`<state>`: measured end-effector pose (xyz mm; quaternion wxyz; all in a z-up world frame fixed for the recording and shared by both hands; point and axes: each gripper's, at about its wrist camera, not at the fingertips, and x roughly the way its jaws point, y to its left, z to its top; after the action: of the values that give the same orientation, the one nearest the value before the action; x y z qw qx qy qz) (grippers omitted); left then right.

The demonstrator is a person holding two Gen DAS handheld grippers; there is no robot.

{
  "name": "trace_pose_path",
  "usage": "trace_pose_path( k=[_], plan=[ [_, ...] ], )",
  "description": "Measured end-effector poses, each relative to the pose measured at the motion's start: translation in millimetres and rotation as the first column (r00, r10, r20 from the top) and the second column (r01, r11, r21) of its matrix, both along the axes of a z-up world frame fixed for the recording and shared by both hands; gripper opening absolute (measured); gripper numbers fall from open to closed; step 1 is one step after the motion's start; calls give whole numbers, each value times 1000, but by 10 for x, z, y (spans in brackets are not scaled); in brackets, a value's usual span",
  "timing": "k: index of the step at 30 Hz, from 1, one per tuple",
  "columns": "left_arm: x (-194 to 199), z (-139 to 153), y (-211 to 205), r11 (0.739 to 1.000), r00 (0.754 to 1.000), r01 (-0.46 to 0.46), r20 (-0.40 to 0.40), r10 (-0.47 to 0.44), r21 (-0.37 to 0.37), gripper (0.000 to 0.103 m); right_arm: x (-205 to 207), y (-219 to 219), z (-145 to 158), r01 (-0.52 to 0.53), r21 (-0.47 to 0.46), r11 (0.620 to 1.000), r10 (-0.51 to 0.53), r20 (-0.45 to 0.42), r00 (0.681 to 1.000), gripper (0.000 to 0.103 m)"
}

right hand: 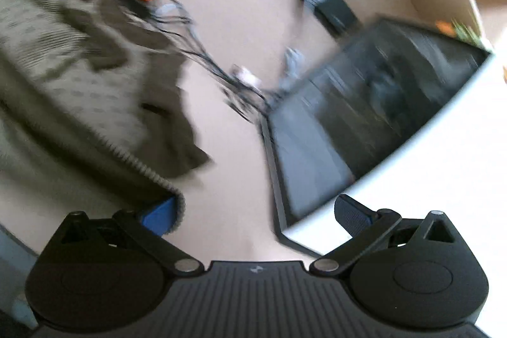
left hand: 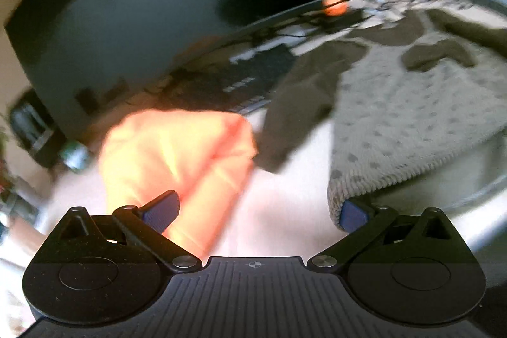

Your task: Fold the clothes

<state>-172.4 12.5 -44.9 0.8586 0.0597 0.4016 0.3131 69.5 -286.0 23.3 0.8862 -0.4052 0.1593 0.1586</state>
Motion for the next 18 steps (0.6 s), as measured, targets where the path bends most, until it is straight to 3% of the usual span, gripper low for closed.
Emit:
trace_pose_path(
  k=[2,3,4,5,7,9,11,14,16,18],
  plan=[
    [-111,20,-62,989,998,68,22,-66,-129,103,11,-179,155,-42,68,997,53,-164,985,103],
    [-177,25,-52,955,991,127,69,-112,-267,103,22,-271,256,-70,148,987,108,-268,957,103],
    [-220,30,-15,904,984,169,126,-129,-394,103,50,-358,369,-69,257,964,160,-354,921,103],
    [-230,33,25,855,977,198,172,-129,-480,103,111,-426,475,-37,375,926,206,-422,883,103],
    [-163,75,86,775,955,259,273,-116,-577,103,330,-470,588,55,570,820,302,-512,804,103],
    [50,131,137,749,932,291,353,-82,-595,103,613,-402,574,172,707,686,409,-571,712,103],
    [362,125,167,726,921,302,386,-56,-618,103,892,-162,355,303,750,588,497,-631,597,103],
    [925,-22,150,750,938,249,346,-29,-612,103,1146,381,-60,386,714,584,539,-697,473,103],
    [1279,-170,126,766,960,182,279,-3,-616,103,1252,658,-280,395,672,627,507,-737,447,103],
    [1474,-285,106,766,969,140,245,24,-627,103,1375,860,-481,415,631,655,478,-772,419,103]
  ],
)
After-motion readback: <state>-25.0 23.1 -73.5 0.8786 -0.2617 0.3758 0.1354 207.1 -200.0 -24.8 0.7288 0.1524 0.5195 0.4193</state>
